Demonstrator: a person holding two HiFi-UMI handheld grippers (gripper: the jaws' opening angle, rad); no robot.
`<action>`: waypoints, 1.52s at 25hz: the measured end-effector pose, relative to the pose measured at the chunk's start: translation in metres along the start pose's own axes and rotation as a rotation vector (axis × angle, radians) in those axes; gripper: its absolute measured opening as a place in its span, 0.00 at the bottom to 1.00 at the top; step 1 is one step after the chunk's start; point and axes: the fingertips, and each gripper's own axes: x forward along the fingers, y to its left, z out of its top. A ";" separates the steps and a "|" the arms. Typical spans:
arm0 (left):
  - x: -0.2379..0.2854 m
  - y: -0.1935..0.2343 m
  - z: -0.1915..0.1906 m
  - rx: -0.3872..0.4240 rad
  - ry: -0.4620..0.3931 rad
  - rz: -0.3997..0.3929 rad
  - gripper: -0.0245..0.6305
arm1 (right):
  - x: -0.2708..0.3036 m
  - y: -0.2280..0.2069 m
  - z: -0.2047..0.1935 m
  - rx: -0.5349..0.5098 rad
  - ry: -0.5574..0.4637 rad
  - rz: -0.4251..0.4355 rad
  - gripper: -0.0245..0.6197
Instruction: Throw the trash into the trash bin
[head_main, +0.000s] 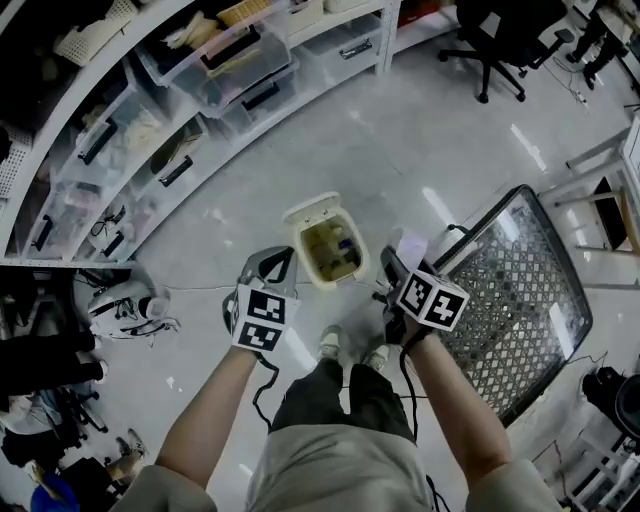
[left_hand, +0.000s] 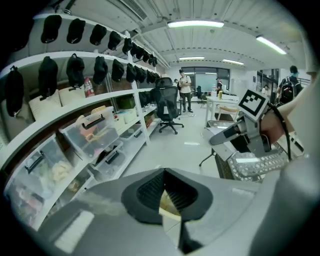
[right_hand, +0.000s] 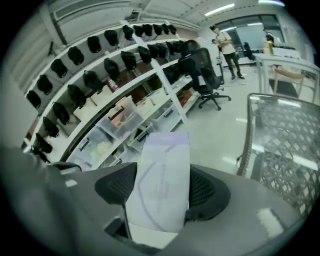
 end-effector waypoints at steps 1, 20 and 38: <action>-0.001 0.009 -0.004 -0.008 0.002 0.021 0.04 | 0.009 0.011 -0.001 -0.050 0.017 0.024 0.51; 0.080 0.046 -0.156 -0.231 0.063 0.023 0.04 | 0.195 0.038 -0.141 -0.425 0.287 0.029 0.51; 0.114 0.038 -0.248 -0.259 0.150 -0.049 0.04 | 0.254 -0.021 -0.209 -0.454 0.371 -0.074 0.53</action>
